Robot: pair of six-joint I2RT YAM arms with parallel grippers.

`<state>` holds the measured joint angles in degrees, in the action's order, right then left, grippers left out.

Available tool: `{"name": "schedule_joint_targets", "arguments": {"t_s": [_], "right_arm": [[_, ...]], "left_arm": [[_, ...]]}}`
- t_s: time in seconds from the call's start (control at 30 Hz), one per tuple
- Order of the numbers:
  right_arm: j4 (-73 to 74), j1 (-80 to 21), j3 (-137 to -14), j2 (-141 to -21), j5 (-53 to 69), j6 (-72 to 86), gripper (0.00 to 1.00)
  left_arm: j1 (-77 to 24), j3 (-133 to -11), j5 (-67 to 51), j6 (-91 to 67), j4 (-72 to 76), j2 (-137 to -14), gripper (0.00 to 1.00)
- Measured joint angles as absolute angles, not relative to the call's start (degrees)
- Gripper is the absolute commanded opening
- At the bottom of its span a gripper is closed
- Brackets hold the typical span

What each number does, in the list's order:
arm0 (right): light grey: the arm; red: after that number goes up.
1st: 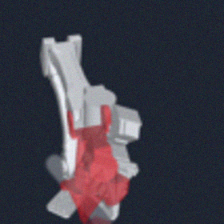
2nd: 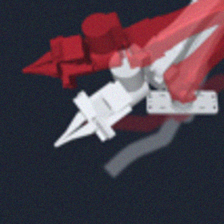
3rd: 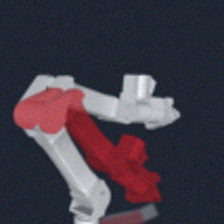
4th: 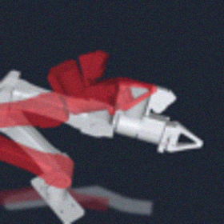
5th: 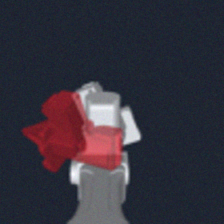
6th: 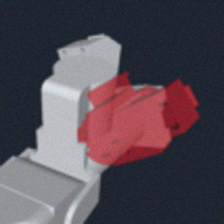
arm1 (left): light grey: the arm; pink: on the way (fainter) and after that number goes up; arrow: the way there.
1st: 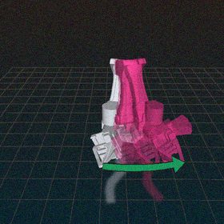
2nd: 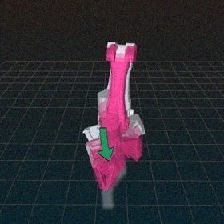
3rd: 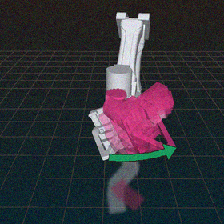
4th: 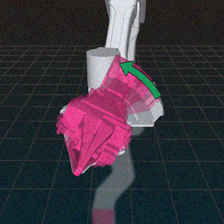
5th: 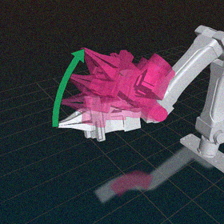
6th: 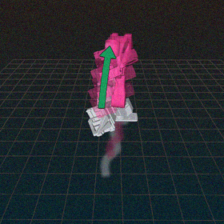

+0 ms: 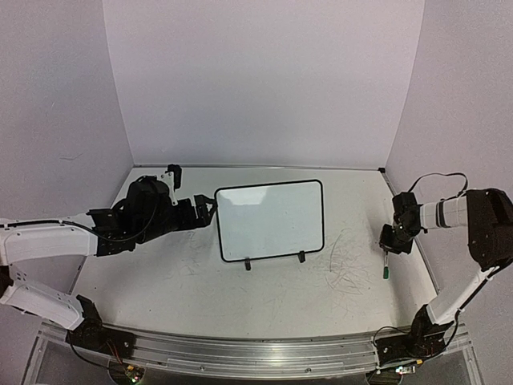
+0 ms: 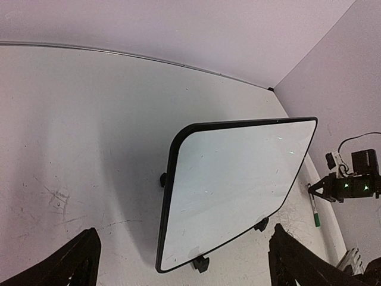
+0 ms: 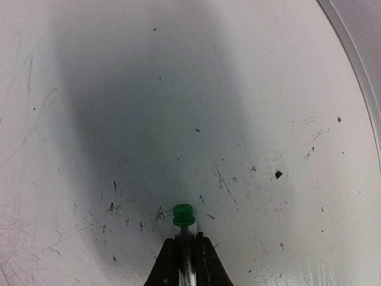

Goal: Write a sentence on the whiteboard
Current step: Pick up the whiteboard marker from the corner of the board, then pass from the right arm to the left

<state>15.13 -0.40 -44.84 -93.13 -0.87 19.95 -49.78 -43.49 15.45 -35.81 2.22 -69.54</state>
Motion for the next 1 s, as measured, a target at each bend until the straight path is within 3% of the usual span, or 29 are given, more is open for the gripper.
{"name": "schedule_joint_targets", "arguments": {"t_s": [0.3,0.63,0.83,1.0], "right_arm": [[12.9,-0.4,-42.9,-89.1,1.2,19.2,0.00],[2.9,-0.4,-33.2,-63.0,19.7,20.4,0.00],[-10.6,-0.5,-29.0,-49.9,33.6,31.8,0.00],[-23.8,-7.1,-25.6,-46.1,37.0,44.6,0.00]], "left_arm": [[-49.8,-43.9,14.2,-35.9,1.4,-68.6,0.99],[-49.8,-46.1,8.2,-35.6,2.3,-68.6,0.91],[-50.8,-49.6,1.5,-35.3,5.6,-73.0,0.89],[-56.4,-54.6,-1.7,-33.4,8.5,-79.1,0.87]]}}
